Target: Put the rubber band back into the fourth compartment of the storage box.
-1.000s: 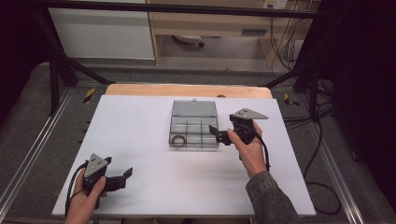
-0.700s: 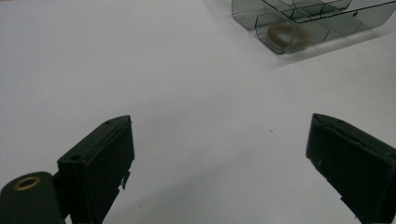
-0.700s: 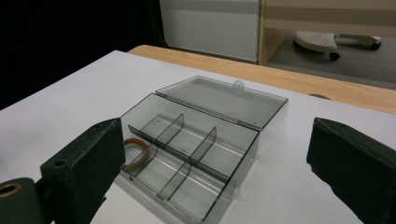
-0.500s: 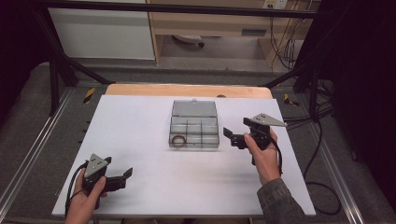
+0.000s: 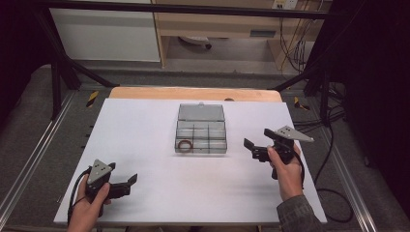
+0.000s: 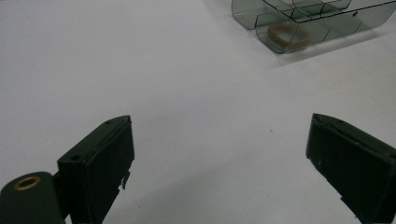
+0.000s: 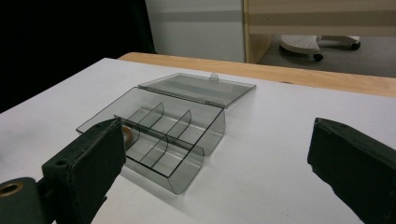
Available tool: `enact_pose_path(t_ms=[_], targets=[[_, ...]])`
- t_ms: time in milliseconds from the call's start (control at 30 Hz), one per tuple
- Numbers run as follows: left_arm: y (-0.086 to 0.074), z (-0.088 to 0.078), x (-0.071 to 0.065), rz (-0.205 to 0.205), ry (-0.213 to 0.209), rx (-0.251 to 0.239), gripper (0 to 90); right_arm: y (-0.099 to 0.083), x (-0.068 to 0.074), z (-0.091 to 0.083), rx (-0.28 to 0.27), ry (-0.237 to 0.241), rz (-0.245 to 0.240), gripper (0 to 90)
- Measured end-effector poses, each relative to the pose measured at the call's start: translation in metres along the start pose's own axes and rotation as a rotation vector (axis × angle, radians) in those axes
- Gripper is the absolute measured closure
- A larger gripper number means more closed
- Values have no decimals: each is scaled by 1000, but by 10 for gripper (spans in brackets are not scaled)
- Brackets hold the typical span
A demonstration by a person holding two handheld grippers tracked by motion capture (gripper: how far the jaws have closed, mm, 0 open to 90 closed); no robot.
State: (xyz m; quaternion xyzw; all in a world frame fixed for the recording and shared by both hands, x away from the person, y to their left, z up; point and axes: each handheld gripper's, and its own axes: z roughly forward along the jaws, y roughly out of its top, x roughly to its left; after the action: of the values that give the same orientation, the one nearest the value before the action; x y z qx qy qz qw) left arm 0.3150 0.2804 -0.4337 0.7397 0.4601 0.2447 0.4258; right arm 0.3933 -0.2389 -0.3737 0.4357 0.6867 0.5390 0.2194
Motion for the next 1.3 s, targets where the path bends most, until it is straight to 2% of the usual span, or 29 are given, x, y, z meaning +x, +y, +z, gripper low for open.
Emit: enact_pose_path(t_ms=[600,900,1300], targets=[[0,0,0,-1,-2,0,75,-28,-13,-21,-13,-30,32,48],[0,0,0,0,-1,1,75,-44,-13,-21,8,-33,43,48],[0,0,0,3,1,2,75,-55,-6,-15,49,-28,17,43]])
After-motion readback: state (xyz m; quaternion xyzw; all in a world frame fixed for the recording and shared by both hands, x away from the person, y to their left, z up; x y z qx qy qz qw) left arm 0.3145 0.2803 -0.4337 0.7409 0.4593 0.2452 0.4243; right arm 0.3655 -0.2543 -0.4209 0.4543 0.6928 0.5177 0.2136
